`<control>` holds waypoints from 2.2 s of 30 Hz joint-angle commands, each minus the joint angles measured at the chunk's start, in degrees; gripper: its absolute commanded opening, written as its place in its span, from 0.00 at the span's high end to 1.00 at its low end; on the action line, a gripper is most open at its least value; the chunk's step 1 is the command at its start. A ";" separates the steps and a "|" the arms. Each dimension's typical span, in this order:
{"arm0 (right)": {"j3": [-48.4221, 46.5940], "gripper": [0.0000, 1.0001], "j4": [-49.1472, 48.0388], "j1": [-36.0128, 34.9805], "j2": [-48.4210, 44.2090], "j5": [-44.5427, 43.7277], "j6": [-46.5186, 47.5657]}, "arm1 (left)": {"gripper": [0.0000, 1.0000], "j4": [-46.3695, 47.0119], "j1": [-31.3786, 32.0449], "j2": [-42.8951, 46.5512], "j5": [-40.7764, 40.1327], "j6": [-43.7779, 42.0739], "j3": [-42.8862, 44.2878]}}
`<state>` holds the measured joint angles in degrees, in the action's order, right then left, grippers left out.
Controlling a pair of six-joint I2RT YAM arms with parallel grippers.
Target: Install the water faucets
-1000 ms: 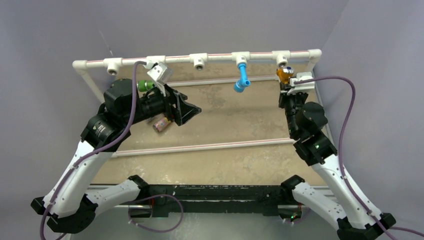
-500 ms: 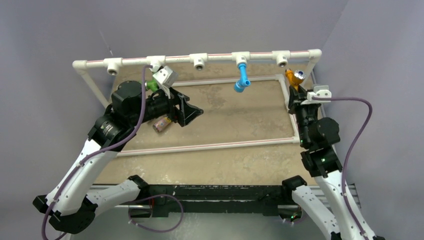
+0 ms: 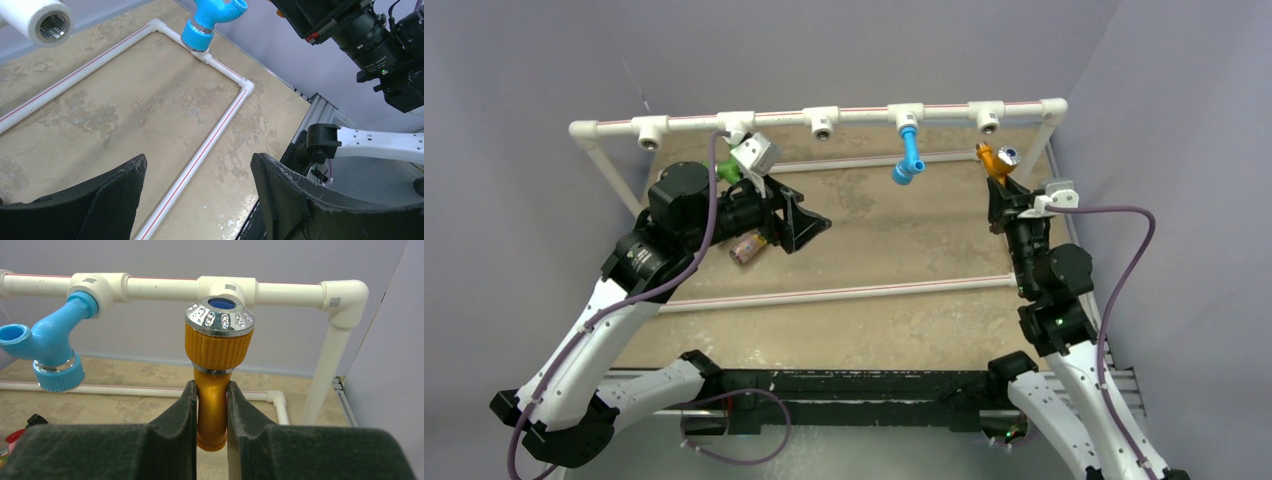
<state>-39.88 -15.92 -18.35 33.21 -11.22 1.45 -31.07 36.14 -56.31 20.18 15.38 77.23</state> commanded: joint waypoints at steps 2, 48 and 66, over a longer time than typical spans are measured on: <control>0.09 1.00 -7.81 0.05 0.18 -1.14 -0.03 | 0.24 0.01 0.25 0.46 0.41 -0.75 1.14; -0.34 1.00 -15.76 0.22 7.23 -3.98 3.97 | 0.25 -0.41 0.26 -2.67 2.63 0.53 5.68; -0.46 1.00 -17.05 0.23 9.13 -3.78 6.02 | 0.37 23.19 0.32 -25.24 -18.28 -11.20 22.59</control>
<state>-39.07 -29.23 -18.31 41.36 -15.53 5.56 -17.45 36.14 -77.47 11.40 10.26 96.29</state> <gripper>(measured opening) 0.198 0.648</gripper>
